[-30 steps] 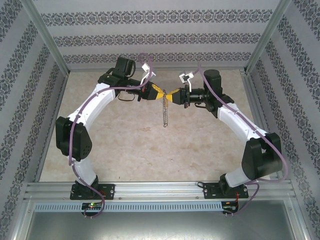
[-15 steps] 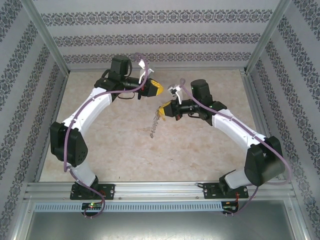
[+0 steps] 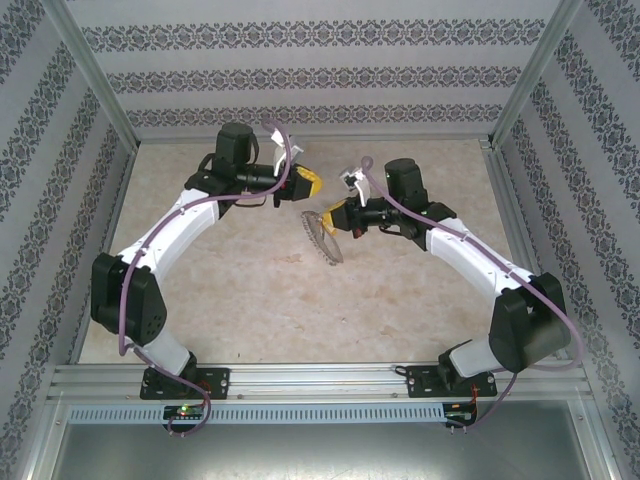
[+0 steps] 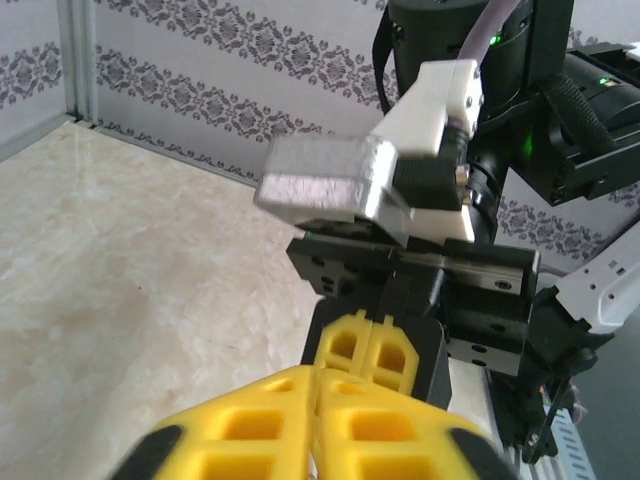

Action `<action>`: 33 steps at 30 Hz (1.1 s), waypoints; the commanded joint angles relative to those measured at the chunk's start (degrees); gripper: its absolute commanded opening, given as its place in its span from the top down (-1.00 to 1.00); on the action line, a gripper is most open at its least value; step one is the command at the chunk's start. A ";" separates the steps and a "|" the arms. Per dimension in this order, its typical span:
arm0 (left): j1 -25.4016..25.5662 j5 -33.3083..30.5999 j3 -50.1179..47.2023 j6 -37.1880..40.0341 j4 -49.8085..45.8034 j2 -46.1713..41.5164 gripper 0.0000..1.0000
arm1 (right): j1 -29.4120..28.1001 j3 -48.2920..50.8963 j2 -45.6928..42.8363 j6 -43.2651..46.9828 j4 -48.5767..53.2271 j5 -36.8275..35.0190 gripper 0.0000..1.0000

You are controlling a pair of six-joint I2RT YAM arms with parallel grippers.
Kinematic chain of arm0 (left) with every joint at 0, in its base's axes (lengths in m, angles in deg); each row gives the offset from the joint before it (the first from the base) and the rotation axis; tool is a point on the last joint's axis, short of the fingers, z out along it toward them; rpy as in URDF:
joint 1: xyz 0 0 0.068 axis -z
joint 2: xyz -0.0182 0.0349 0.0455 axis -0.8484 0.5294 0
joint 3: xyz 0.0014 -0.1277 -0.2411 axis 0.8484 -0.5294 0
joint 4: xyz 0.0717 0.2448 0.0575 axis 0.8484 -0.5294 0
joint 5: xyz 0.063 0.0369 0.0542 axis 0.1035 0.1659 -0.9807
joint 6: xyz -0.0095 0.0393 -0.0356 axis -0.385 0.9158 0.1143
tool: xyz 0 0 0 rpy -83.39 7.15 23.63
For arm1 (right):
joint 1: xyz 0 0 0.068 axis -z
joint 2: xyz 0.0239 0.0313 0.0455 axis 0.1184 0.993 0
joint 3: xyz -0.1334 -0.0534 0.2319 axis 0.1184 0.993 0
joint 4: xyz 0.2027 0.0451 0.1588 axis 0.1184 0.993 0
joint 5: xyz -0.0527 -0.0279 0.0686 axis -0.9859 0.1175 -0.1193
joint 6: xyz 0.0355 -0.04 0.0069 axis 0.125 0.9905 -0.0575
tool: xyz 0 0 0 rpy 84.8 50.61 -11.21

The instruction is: Put the keys on the keyring

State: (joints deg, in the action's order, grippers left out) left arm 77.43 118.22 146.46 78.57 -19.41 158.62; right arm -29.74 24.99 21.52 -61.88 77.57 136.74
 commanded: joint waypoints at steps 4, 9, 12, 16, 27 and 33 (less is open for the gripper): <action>-0.41 -2.20 -5.01 -1.91 5.01 -3.46 0.47 | 1.46 -3.71 -0.45 0.66 -0.09 0.55 1.00; 0.00 -1.28 -5.66 0.49 0.99 -3.67 0.47 | 1.93 -6.34 0.19 -0.69 0.27 0.22 1.00; 0.52 -0.69 -6.19 1.54 -1.22 -4.49 0.46 | 1.84 -7.63 0.36 -1.41 0.86 -0.24 1.00; 0.57 -1.66 -10.81 -2.48 4.44 -7.94 0.45 | 1.67 -8.22 0.25 -1.42 1.73 -1.54 1.00; 4.46 -6.70 -17.95 -10.68 15.83 -8.44 0.47 | 1.54 -9.46 0.69 -1.72 2.63 -2.34 1.00; 5.12 -9.47 -18.29 -11.98 18.58 -6.47 0.37 | 1.30 -9.74 0.21 -1.42 3.40 -2.03 1.00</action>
State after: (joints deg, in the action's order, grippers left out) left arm 82.04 110.70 128.84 68.42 -5.57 151.28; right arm -28.32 17.31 21.95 -63.39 81.36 134.03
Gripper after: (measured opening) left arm 0.312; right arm 0.050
